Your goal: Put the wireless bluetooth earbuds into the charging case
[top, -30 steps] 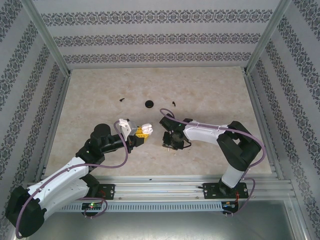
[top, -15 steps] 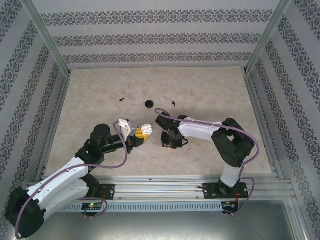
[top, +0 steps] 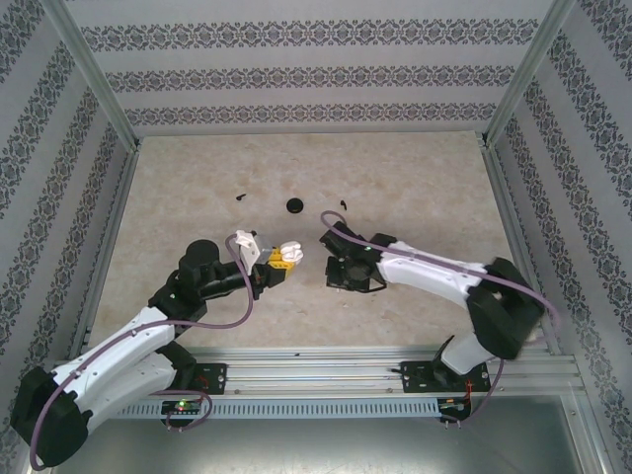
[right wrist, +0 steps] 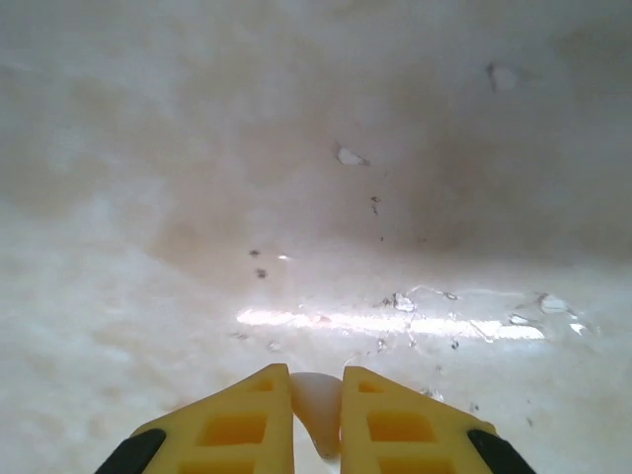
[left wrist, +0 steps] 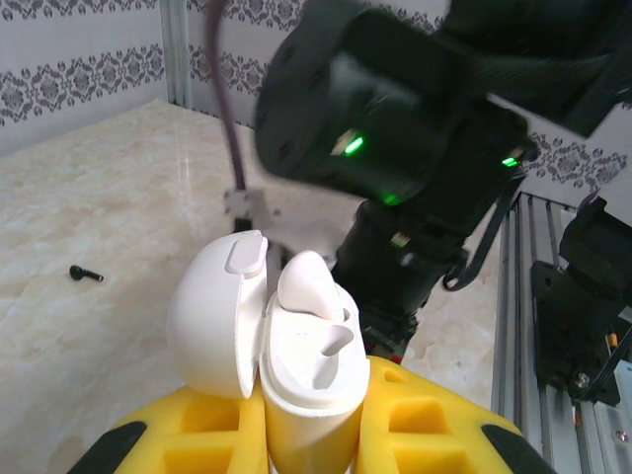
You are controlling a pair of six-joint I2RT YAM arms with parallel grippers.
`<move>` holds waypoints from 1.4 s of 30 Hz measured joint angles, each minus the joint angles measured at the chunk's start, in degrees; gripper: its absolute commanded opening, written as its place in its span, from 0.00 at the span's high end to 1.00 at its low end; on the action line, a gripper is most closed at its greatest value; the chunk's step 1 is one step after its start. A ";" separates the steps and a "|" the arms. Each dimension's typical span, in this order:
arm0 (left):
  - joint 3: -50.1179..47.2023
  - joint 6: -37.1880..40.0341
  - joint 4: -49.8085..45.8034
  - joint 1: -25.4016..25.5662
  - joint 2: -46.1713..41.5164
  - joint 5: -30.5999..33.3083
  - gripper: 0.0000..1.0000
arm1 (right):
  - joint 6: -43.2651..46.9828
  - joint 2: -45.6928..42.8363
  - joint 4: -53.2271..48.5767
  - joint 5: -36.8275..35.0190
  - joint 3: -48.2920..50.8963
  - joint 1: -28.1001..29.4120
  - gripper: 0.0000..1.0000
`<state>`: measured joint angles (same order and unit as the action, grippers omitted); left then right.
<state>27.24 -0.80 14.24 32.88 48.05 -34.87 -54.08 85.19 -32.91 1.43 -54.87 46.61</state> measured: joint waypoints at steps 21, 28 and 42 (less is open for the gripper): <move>8.41 -4.26 8.68 0.07 11.65 -5.51 0.88 | 9.62 -35.89 10.45 -7.63 4.48 0.04 0.92; 9.16 -4.26 9.70 0.13 14.80 -7.19 0.88 | 14.86 -32.83 10.01 -7.08 -3.37 0.04 0.93; 10.19 -10.23 22.56 0.13 25.24 -10.43 0.88 | 26.14 -28.50 14.16 -1.27 -11.72 1.95 0.93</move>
<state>37.43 -11.03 36.80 33.01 73.30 -45.30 -27.94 56.69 -18.74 0.16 -66.59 48.56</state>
